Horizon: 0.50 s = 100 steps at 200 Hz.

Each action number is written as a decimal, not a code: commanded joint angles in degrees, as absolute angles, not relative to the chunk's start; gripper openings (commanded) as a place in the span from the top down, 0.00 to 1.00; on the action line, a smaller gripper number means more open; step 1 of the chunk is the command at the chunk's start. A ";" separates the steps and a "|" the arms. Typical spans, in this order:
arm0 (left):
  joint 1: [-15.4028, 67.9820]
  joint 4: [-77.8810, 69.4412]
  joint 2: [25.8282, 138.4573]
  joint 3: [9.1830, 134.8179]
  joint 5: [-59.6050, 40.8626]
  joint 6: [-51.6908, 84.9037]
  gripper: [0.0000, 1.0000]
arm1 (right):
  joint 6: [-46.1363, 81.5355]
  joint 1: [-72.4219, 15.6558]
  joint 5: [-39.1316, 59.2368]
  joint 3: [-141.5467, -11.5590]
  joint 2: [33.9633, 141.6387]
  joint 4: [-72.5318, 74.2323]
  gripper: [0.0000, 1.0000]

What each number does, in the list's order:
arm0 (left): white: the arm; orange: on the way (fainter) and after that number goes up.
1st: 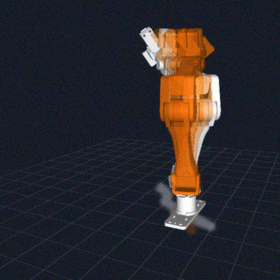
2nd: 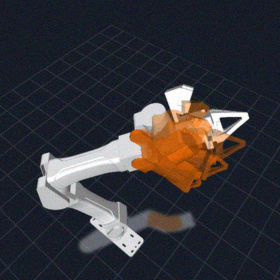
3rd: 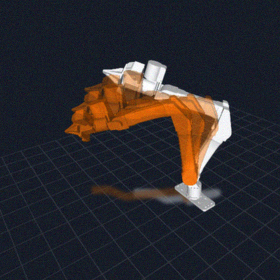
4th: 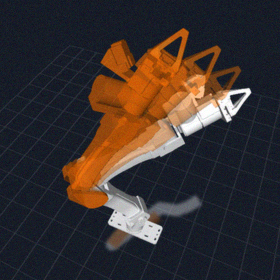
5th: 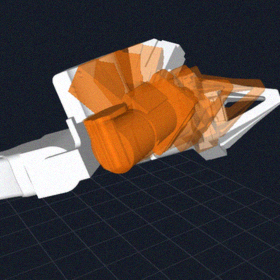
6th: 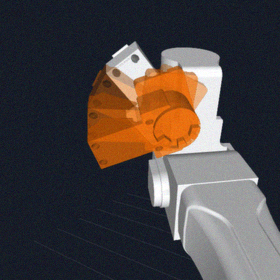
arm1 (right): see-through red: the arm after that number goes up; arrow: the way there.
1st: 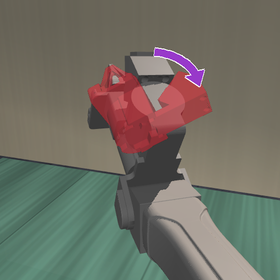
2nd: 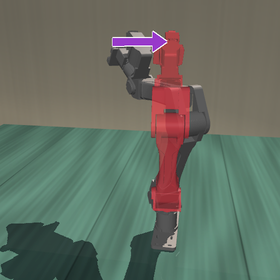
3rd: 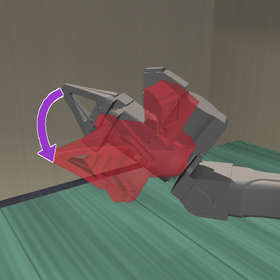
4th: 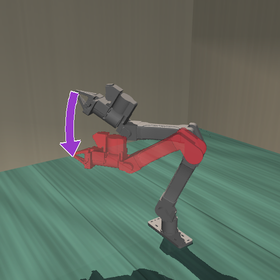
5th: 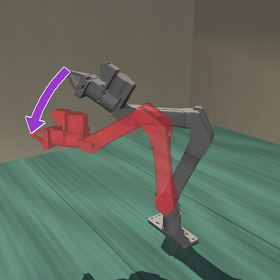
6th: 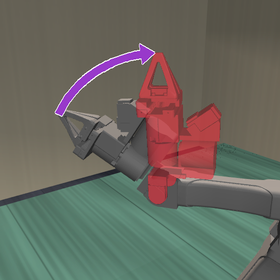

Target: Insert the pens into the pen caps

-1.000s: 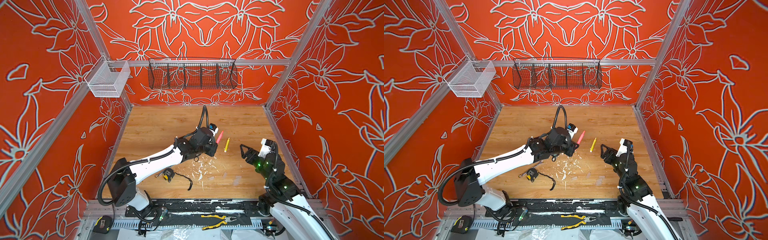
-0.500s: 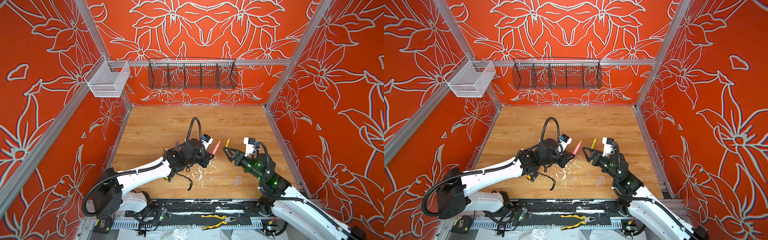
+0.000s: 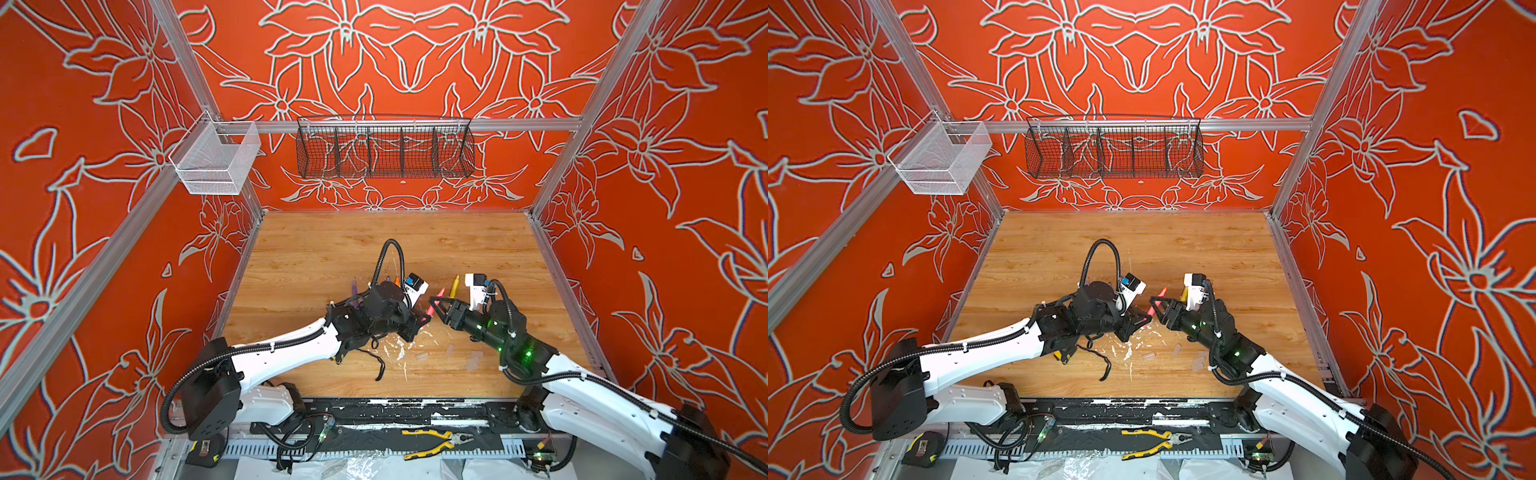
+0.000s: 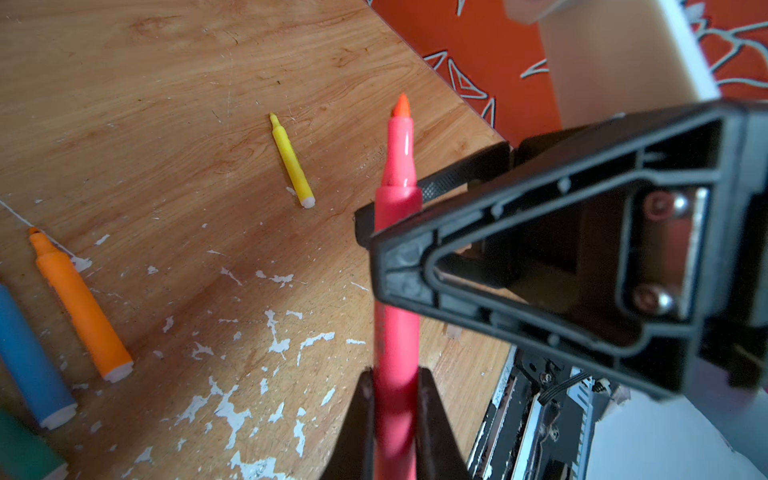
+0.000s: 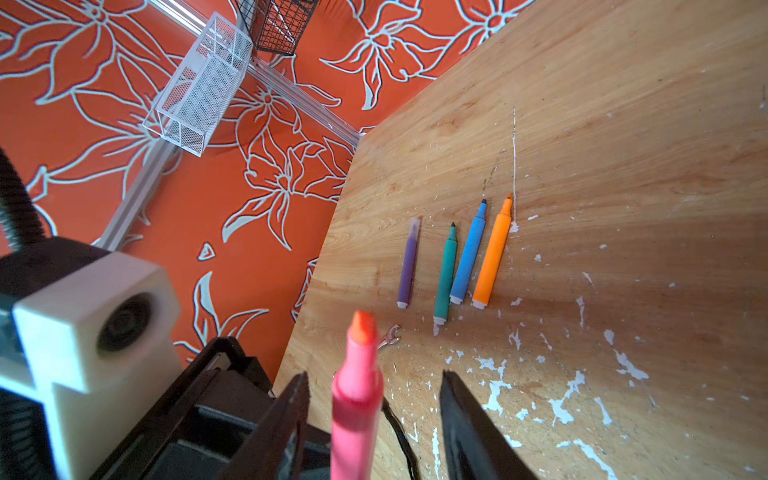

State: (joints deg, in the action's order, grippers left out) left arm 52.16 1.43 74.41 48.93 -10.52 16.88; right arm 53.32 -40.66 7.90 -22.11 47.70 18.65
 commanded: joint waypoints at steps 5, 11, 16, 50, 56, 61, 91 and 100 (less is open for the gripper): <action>52.79 0.11 73.61 48.42 -11.42 15.55 1.00 | 53.72 -41.31 6.02 -24.08 47.51 20.49 0.59; 52.77 0.16 73.61 48.28 -11.19 15.50 1.00 | 53.66 -41.39 5.77 -24.08 47.38 20.48 0.61; 52.80 0.07 73.65 48.30 -11.10 15.55 1.00 | 53.64 -41.42 5.64 -24.12 47.45 20.40 0.64; 52.91 -0.08 73.65 48.35 -11.31 15.38 1.00 | 53.90 -41.81 5.54 -24.29 48.46 20.87 0.82; 52.91 -0.22 73.69 48.34 -11.33 15.38 1.00 | 53.98 -41.86 5.61 -24.43 48.81 20.92 0.85; 52.91 -0.26 73.66 48.27 -11.21 15.33 1.00 | 53.99 -41.93 5.62 -24.56 48.99 20.92 0.87; 52.91 -0.61 74.10 48.18 -10.70 15.24 0.87 | 54.10 -42.56 5.04 -24.79 49.18 21.09 0.96; 52.91 -0.83 74.28 48.22 -10.23 15.28 0.82 | 54.22 -42.86 4.68 -24.70 49.07 21.16 0.96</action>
